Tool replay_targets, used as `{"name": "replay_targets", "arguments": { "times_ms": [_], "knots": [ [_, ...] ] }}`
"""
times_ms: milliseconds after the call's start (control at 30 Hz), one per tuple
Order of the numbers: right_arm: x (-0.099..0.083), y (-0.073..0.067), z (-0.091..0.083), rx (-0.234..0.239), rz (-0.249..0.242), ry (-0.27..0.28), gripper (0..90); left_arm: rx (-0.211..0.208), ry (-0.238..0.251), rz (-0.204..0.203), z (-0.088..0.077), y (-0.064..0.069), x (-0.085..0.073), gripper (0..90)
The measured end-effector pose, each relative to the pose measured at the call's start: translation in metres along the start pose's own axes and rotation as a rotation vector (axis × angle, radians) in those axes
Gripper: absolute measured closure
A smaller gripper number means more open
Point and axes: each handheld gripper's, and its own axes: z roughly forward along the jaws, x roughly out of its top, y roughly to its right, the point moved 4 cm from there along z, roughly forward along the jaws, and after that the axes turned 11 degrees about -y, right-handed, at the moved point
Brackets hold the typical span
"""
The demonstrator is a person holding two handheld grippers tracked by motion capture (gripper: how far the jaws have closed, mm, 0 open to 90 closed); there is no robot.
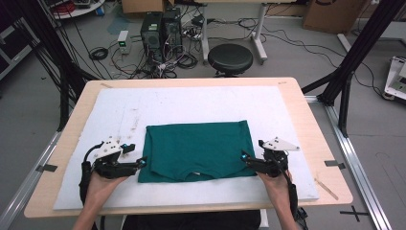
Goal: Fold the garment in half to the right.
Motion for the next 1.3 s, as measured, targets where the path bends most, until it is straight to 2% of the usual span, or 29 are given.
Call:
{"name": "replay_targets", "arguments": {
  "times_ms": [167, 267, 467, 567, 767, 900, 1033, 1167, 1300],
  "knots": [
    [0.001, 0.000, -0.001, -0.002, -0.005, 0.006, 23.7, 0.007, -0.006, 0.003, 0.002, 0.004, 0.000, 28.6],
    [0.001, -0.001, -0.001, 0.001, -0.005, 0.007, 23.7, 0.018, -0.014, -0.008, 0.004, 0.007, 0.000, 25.7],
    [0.001, -0.002, -0.001, 0.000, -0.011, 0.008, 23.8, 0.058, -0.043, -0.062, 0.014, 0.007, -0.005, 18.9],
    [0.001, -0.003, -0.001, 0.001, -0.012, 0.003, 23.8, 0.061, -0.056, -0.086, 0.017, 0.006, -0.007, 17.0],
    [0.001, -0.004, 0.002, 0.000, -0.018, -0.004, 23.7, 0.074, -0.079, -0.080, 0.023, 0.011, -0.008, 17.0],
    [0.001, -0.006, 0.003, -0.002, -0.027, -0.009, 23.8, 0.117, -0.104, -0.068, 0.030, 0.018, -0.008, 17.0],
    [0.001, -0.007, 0.003, -0.002, -0.031, -0.013, 23.8, 0.143, -0.148, -0.081, 0.036, 0.018, -0.014, 17.0],
    [0.000, -0.005, 0.002, -0.005, -0.025, -0.009, 23.8, 0.141, -0.179, -0.092, 0.038, 0.015, -0.019, 17.1],
    [-0.001, -0.003, 0.002, -0.009, -0.022, -0.011, 23.8, 0.121, -0.192, -0.097, 0.038, 0.017, -0.020, 20.3]
  ]
}}
